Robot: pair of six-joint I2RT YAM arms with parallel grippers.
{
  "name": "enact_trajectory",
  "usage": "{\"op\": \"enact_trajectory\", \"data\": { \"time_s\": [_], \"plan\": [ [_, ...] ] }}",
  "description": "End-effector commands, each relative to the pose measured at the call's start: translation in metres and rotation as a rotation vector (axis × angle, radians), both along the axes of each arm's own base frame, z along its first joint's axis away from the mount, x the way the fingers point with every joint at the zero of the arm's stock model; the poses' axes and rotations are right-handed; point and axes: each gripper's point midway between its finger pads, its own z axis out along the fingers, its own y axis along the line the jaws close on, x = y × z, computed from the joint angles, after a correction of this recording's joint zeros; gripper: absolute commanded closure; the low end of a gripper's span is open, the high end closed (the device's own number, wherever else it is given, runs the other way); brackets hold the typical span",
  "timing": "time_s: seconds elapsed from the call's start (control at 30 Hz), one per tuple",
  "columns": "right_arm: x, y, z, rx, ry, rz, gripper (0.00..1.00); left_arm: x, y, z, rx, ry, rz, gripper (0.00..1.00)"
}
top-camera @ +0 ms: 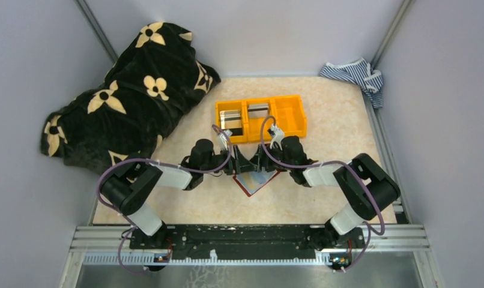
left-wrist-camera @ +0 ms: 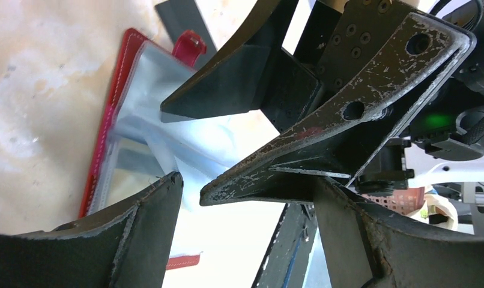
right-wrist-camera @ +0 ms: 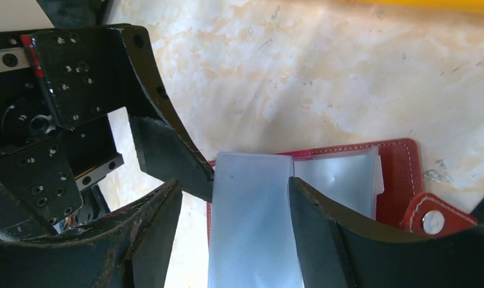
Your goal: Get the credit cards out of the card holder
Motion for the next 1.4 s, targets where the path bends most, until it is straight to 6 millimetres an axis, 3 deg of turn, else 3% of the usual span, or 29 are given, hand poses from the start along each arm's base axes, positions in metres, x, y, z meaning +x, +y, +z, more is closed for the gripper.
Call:
{"op": "enact_trajectory", "data": {
  "time_s": [0.0, 0.33, 0.53, 0.57, 0.63, 0.83, 0.87, 1.1, 1.37],
  "plan": [
    [-0.042, 0.030, 0.055, 0.157, -0.062, 0.214, 0.33, 0.050, -0.028, 0.088, -0.227, -0.225, 0.099, 0.15],
    [-0.004, -0.017, 0.084, 0.008, -0.223, -0.033, 0.33, 0.067, -0.049, 0.077, -0.248, -0.210, 0.064, 0.15],
    [-0.007, -0.037, 0.088, -0.045, -0.282, -0.084, 0.37, 0.081, -0.057, 0.064, -0.241, -0.203, 0.072, 0.15],
    [-0.008, -0.040, 0.089, -0.043, -0.289, -0.095, 0.39, 0.083, -0.057, 0.063, -0.240, -0.203, 0.079, 0.15],
    [-0.011, -0.042, 0.084, -0.052, -0.282, -0.096, 0.65, 0.085, -0.054, 0.064, -0.249, -0.209, 0.092, 0.15],
    [-0.019, -0.037, 0.076, -0.055, -0.261, -0.037, 0.98, 0.090, -0.036, 0.082, -0.240, -0.278, 0.148, 0.15],
    [-0.018, -0.037, 0.073, -0.062, -0.250, -0.036, 1.00, 0.089, -0.031, 0.084, -0.237, -0.284, 0.162, 0.15],
    [-0.022, -0.025, 0.025, -0.113, -0.105, 0.034, 1.00, 0.071, 0.007, 0.063, -0.093, -0.216, 0.244, 0.15],
    [-0.030, -0.030, 0.002, -0.110, -0.068, 0.018, 1.00, 0.017, 0.035, 0.016, 0.065, -0.118, 0.210, 0.13]
  ]
}}
